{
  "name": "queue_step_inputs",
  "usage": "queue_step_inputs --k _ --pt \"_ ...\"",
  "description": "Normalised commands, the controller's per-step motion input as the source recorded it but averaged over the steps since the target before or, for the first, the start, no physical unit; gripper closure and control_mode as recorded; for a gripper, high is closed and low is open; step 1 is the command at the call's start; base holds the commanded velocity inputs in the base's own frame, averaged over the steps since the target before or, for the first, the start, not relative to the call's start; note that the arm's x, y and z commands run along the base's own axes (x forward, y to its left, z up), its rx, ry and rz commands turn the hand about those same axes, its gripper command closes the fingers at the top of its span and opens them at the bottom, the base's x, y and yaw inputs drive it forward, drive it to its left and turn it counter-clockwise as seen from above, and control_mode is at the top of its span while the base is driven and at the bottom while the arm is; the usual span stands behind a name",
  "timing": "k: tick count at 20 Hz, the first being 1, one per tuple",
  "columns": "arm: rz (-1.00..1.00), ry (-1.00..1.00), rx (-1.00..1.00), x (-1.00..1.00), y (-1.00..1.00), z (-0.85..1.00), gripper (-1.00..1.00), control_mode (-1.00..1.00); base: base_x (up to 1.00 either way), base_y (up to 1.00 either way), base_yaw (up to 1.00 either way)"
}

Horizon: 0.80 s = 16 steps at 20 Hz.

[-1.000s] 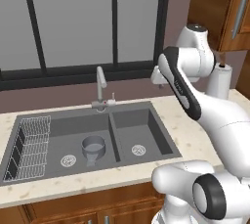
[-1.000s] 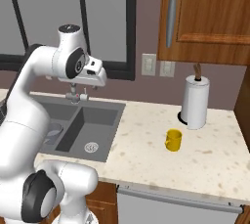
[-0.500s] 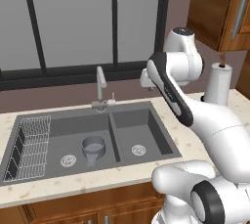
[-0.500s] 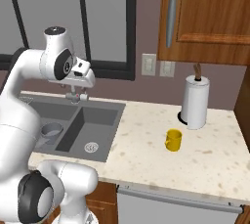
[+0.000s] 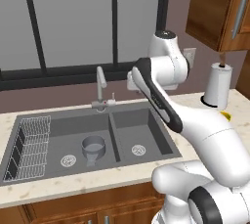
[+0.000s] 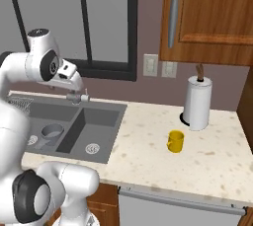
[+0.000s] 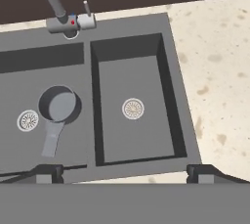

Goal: Move any existing items from the left basin to the right basin for drying. Then move the mug from the counter to the left basin of the sink for washing.

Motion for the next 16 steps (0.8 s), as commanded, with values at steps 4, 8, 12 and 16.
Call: queue_step_inputs --k 4,8,12,16 --pt "-0.06 0.00 0.02 -0.27 0.33 -0.10 -1.00 -1.00 0.00 0.00 0.00" --pt "-0.02 0.00 0.01 -0.28 0.32 -0.22 -1.00 -1.00 0.00 0.00 0.00" --pt "0.00 0.02 0.00 -0.12 0.41 -0.28 -1.00 -1.00 0.00 0.00 0.00" --pt "0.00 0.00 0.00 -0.12 0.42 -0.35 -1.00 -1.00 0.00 0.00 0.00"
